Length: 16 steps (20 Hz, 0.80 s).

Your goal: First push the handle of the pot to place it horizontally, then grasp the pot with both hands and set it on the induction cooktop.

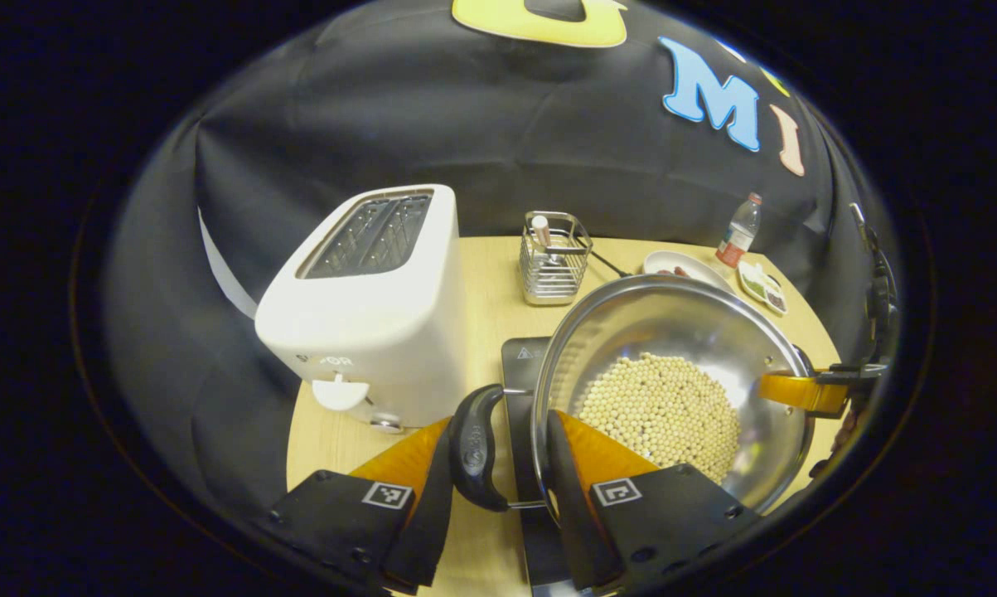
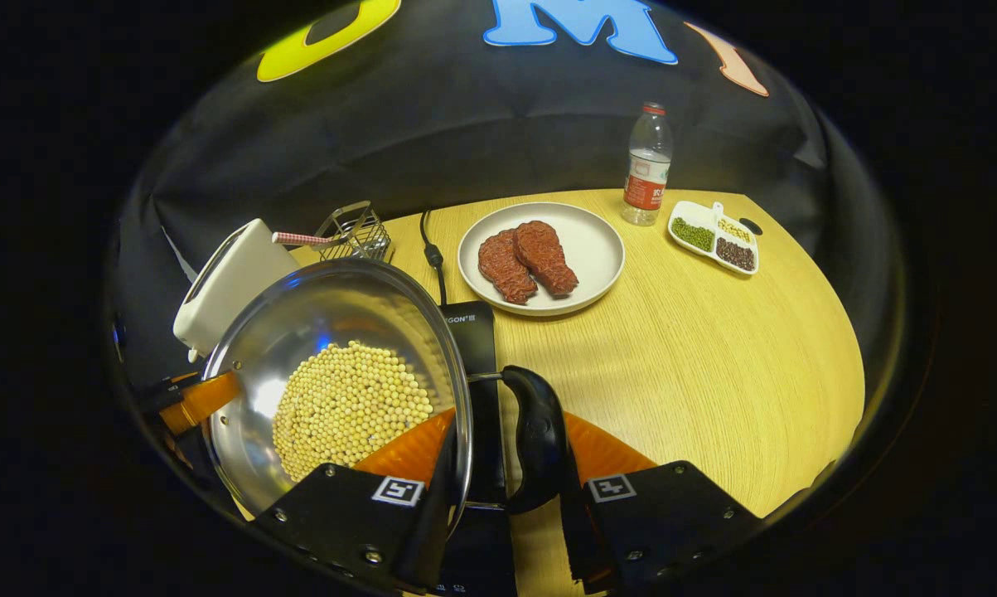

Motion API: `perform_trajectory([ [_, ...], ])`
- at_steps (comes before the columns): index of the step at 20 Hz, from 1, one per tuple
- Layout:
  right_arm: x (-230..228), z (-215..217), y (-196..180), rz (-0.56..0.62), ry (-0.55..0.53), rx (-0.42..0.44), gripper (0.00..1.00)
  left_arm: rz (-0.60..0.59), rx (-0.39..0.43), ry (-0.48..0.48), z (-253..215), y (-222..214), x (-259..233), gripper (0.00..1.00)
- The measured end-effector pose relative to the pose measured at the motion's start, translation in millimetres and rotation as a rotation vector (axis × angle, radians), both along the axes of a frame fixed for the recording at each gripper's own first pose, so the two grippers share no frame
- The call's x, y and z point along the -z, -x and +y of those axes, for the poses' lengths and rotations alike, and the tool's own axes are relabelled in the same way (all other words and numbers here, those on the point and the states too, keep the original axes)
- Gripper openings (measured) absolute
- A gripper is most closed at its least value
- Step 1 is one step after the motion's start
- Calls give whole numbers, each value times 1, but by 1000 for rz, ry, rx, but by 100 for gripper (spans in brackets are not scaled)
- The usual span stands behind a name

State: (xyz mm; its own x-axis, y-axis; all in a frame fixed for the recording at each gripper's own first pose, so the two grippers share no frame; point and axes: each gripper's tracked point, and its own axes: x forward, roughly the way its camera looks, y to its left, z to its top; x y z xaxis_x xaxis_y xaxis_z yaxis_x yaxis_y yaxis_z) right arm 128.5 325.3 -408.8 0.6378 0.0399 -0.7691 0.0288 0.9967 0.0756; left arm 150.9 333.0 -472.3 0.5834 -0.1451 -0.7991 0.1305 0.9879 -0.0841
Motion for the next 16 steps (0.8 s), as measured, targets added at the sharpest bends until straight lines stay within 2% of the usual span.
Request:
perform_trajectory([
  [1,1,0,0,-4,-5,-1,58,-9,-4,4,1,-1,-1,62],
  [2,1,0,-1,-8,-8,-3,57,-14,-5,7,1,0,-3,69],
  [5,-5,-1,-5,-43,2,-40,60,-27,-15,-4,7,2,-5,67],
  [7,-20,-4,-12,-104,30,-68,66,-48,-23,-11,9,3,-14,82],
  [8,-29,-6,-15,-134,43,-81,79,-65,-33,-23,13,2,-19,90],
  [10,-47,-10,-15,-182,50,-99,94,-115,-72,-32,19,2,-39,92],
  [12,-66,-17,-14,-227,43,-110,94,-208,-105,-26,17,-2,-76,95],
  [16,-116,-44,-4,-331,42,-137,94,-391,-114,-20,-21,8,-164,95],
])
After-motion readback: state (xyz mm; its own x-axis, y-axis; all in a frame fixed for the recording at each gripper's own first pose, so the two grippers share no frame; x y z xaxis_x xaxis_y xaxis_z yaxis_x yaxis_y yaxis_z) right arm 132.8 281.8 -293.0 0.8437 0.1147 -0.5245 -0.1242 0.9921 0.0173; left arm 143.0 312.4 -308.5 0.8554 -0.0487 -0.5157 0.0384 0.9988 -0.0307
